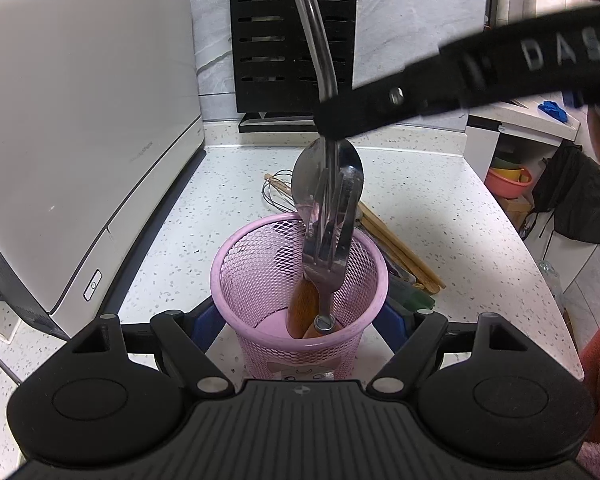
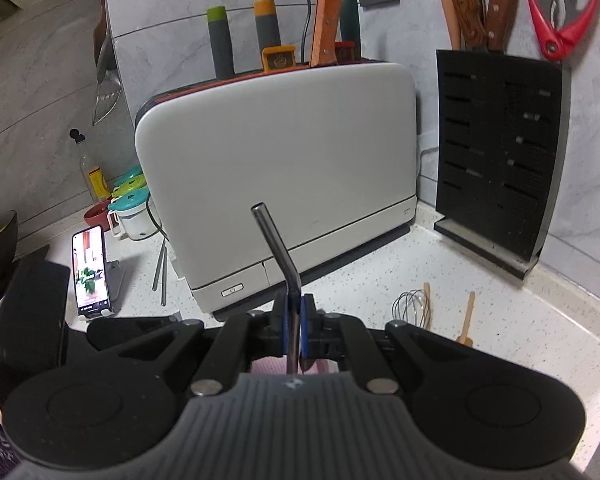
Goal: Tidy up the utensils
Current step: 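Lower the straw into the pink cup and open the right gripper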
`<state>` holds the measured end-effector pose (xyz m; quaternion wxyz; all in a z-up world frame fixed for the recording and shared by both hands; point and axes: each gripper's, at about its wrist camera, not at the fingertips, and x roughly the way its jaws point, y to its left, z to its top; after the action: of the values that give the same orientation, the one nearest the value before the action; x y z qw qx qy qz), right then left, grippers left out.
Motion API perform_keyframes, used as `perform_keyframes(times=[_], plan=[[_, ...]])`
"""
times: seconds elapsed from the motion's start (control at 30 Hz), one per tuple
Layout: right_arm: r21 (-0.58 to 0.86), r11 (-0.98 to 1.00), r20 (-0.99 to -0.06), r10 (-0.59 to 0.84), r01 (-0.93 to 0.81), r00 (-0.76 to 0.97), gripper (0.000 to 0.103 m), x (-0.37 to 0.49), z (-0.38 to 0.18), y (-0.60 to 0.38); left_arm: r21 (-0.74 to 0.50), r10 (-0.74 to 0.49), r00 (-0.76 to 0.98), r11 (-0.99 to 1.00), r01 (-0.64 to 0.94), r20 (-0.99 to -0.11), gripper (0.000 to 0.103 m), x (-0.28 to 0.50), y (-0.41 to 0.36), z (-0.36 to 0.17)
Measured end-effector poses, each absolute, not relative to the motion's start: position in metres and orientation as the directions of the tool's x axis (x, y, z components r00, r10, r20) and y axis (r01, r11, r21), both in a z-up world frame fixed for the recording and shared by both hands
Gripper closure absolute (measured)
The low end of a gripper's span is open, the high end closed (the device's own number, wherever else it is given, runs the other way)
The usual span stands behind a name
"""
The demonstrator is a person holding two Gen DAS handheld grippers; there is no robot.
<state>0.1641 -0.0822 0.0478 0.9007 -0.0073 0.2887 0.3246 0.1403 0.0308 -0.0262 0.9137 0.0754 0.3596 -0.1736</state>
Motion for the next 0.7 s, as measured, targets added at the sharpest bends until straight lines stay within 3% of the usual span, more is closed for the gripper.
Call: perform_keyframes(times=[0.7], plan=[[0.162, 0.789, -0.597, 0.556, -0.592, 0.578, 0.100, 0.171, 0.019, -0.077, 0.012, -0.218, 0.698, 0.951, 0.308, -0.682, 0.012, 0.145, 0.033, -0.027]])
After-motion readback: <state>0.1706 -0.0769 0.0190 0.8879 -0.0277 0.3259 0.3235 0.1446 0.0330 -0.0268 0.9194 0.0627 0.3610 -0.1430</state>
